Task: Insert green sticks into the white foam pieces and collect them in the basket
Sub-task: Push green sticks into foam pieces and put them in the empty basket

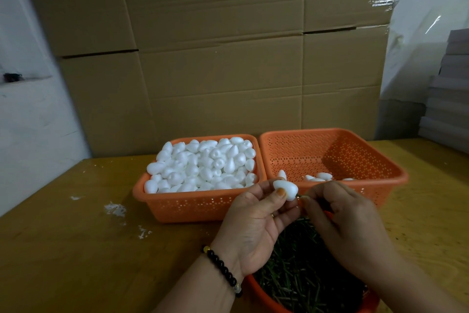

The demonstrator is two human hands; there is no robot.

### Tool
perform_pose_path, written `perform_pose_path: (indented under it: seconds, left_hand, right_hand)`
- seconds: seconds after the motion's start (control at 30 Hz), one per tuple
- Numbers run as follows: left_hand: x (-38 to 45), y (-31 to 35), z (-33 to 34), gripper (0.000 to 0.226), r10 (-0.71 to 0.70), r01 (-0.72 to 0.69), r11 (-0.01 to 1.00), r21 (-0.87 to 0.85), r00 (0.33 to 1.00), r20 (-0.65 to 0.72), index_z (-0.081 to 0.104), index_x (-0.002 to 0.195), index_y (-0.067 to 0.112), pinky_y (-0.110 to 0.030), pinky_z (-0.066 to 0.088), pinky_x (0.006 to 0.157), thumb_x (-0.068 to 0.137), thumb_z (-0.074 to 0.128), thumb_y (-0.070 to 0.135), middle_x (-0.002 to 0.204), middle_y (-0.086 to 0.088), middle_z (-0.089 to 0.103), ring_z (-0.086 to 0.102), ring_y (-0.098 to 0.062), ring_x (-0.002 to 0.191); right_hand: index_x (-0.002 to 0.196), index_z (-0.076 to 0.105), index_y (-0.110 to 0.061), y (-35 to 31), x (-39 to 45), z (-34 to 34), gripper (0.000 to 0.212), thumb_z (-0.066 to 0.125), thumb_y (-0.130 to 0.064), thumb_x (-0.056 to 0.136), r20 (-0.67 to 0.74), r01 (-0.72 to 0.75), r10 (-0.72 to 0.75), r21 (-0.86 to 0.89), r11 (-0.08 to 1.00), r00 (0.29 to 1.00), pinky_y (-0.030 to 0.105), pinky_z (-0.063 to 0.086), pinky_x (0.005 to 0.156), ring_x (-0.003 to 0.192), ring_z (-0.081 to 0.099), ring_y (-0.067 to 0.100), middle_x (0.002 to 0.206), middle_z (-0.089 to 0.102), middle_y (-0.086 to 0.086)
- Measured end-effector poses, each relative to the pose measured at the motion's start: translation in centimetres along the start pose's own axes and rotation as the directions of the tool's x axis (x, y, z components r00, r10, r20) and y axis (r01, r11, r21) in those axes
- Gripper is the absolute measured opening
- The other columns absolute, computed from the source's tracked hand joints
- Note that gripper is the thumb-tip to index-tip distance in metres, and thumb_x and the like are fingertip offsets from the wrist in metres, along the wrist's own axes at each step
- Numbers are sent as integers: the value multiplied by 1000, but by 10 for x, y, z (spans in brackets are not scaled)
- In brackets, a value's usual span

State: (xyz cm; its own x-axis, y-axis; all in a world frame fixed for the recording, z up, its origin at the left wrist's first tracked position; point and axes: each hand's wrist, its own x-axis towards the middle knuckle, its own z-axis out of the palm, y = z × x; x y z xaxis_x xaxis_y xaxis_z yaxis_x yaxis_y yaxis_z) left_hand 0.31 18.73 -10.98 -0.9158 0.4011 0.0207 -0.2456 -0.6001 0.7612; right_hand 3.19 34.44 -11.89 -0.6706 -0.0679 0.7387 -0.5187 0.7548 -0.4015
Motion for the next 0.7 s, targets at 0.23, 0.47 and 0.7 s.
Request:
perform_pose_path:
  seconds: [0.23,0.47,0.7]
  left_hand:
    - [0,0,0,31,27,-28,998,55,1000,7,63,105,4,-29,56,72,74,66,6,94,-12,68,65,-17,83]
    - [-1,3,-1,33,33,-35,994,101,999,16,62,106,2,-28,56,71,73,66,5,88,-10,70,66,-16,78]
    - [-1,4,-2,23,29,-28,992,125,1000,-4,63,107,2,-30,57,72,84,61,-2,86,-11,69,65,-16,77]
  right_hand:
    - [77,66,-19,-4,1,-2,12,70,-10,83,48,-72,67,114,991,997,8,37,56,65,57,4,67,61,-12]
    - [73,64,-25,-1,1,-3,17,69,-13,84,89,-133,119,169,977,989,9,38,56,64,59,5,68,63,-13]
    - [74,62,-25,-2,0,-4,19,71,-9,83,89,-107,98,108,988,991,8,37,57,66,57,3,65,59,-13]
